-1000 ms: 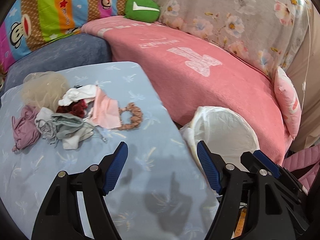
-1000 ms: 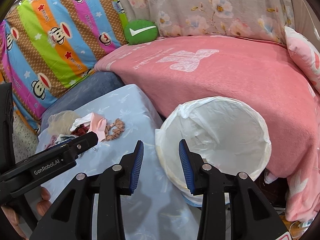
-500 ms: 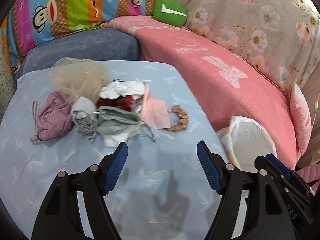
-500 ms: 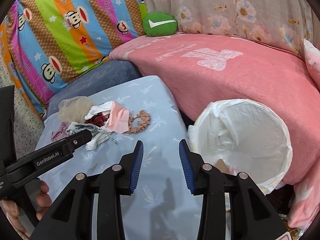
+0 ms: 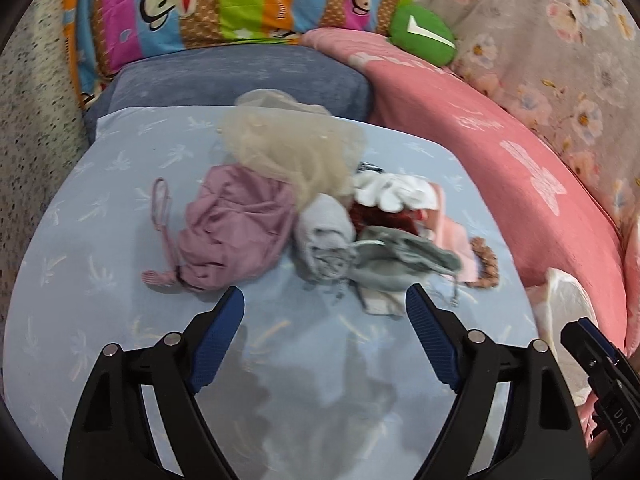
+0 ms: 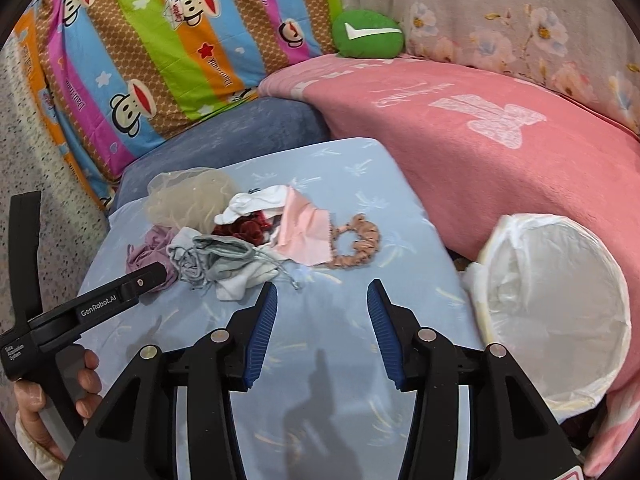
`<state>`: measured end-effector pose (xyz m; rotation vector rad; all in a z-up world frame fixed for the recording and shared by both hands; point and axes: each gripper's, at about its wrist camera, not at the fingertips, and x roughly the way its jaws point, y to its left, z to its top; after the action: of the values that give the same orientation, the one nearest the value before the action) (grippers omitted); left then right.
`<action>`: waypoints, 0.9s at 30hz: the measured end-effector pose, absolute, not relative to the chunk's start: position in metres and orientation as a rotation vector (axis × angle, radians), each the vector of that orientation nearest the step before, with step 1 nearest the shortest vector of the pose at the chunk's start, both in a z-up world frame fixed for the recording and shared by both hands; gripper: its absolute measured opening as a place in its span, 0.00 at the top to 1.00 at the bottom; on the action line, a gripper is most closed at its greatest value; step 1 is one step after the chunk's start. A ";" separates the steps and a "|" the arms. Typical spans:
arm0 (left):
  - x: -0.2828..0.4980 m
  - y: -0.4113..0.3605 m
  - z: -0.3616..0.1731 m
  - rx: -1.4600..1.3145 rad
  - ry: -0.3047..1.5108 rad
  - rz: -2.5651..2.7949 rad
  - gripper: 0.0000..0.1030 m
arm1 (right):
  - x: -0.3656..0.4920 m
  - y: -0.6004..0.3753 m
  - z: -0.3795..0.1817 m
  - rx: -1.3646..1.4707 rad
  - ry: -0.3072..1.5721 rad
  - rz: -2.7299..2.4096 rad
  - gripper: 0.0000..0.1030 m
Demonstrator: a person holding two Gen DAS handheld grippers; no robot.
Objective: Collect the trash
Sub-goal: 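Grasp the purple cloth with left gripper while right gripper grasps grey-green drawstring bag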
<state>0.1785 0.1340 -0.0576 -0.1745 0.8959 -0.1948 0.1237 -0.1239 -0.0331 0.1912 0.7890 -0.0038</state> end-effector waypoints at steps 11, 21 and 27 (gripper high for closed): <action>0.212 0.182 -0.076 -0.246 0.922 -0.124 0.23 | 0.181 -0.084 -0.042 0.205 0.814 0.055 0.54; 0.230 0.192 -0.094 -0.302 0.966 -0.165 0.39 | 0.224 -0.059 -0.068 0.226 0.878 0.087 0.54; 0.232 0.189 -0.098 -0.315 0.991 -0.211 0.77 | 0.236 -0.055 -0.089 0.260 0.940 0.104 0.87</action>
<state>0.2319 0.1889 -0.0984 -0.3151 0.9909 -0.2108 0.2358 -0.0551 -0.0889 0.2595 0.9404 0.1044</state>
